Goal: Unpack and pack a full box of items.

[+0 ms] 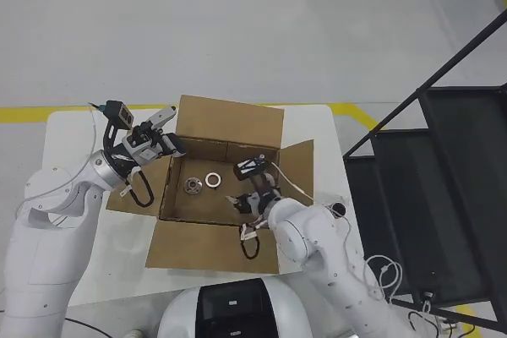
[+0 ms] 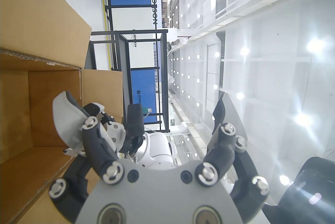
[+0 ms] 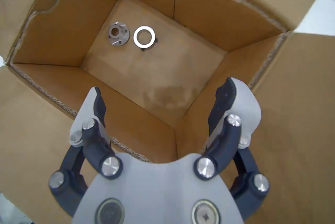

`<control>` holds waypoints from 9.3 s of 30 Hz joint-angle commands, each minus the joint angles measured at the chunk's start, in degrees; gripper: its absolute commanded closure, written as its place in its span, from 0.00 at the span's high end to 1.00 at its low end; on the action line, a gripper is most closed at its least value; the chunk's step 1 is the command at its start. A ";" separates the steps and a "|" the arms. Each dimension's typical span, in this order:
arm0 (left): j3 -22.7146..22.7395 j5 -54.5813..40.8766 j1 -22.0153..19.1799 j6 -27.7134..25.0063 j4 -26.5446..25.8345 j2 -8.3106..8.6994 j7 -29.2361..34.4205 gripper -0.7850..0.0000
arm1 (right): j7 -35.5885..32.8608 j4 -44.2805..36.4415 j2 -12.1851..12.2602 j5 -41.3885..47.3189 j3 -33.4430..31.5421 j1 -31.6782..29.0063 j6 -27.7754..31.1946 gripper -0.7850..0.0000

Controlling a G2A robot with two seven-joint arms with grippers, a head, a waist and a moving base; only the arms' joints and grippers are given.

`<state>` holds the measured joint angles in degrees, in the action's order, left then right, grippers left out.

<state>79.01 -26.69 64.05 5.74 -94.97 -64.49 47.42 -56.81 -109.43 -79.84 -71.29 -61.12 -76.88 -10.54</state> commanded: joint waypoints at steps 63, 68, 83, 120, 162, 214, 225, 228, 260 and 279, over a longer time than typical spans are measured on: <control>-13.91 8.06 -28.35 15.10 36.68 -2.98 -8.15 1.00 | 0.19 4.05 -0.41 9.22 -1.70 2.69 0.63 1.00; -14.15 11.85 -27.93 18.38 35.23 -2.40 -7.23 1.00 | 0.19 4.05 -0.41 9.22 -1.70 2.69 0.63 1.00; -9.06 14.31 -21.32 25.22 24.20 0.10 -4.19 1.00 | 0.19 4.05 -0.41 9.22 -1.70 2.69 0.63 1.00; -20.68 13.59 -33.99 19.36 46.59 -4.85 -4.85 1.00 | 0.19 4.05 -0.41 9.22 -1.70 2.69 0.63 1.00; -4.23 -3.89 -10.78 6.15 11.52 -1.41 -5.66 1.00 | 0.19 4.05 -0.41 9.22 -1.70 2.69 0.63 1.00; -4.23 -3.89 -10.78 6.15 11.52 -1.41 -5.66 1.00 | -7.75 17.79 -2.44 12.84 7.02 12.24 -3.62 1.00; -4.23 -3.89 -10.78 6.15 11.52 -1.41 -5.66 1.00 | -7.75 17.79 -2.44 12.84 7.02 12.24 -3.62 1.00; -4.23 -3.89 -10.78 6.15 11.52 -1.41 -5.66 1.00 | -7.75 17.79 -2.44 12.84 7.02 12.24 -3.62 1.00; -4.23 -3.89 -10.78 6.15 11.52 -1.41 -5.66 1.00 | 17.99 36.16 -6.69 24.01 12.45 19.32 -4.00 0.68; -4.23 -3.89 -10.78 6.15 11.52 -1.41 -5.66 1.00 | 26.38 41.10 -8.52 22.28 14.41 18.80 -9.17 0.48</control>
<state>74.79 -30.58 53.27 11.89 -83.44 -65.90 41.75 -30.75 -68.52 -88.25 -49.61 -46.60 -58.11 -19.60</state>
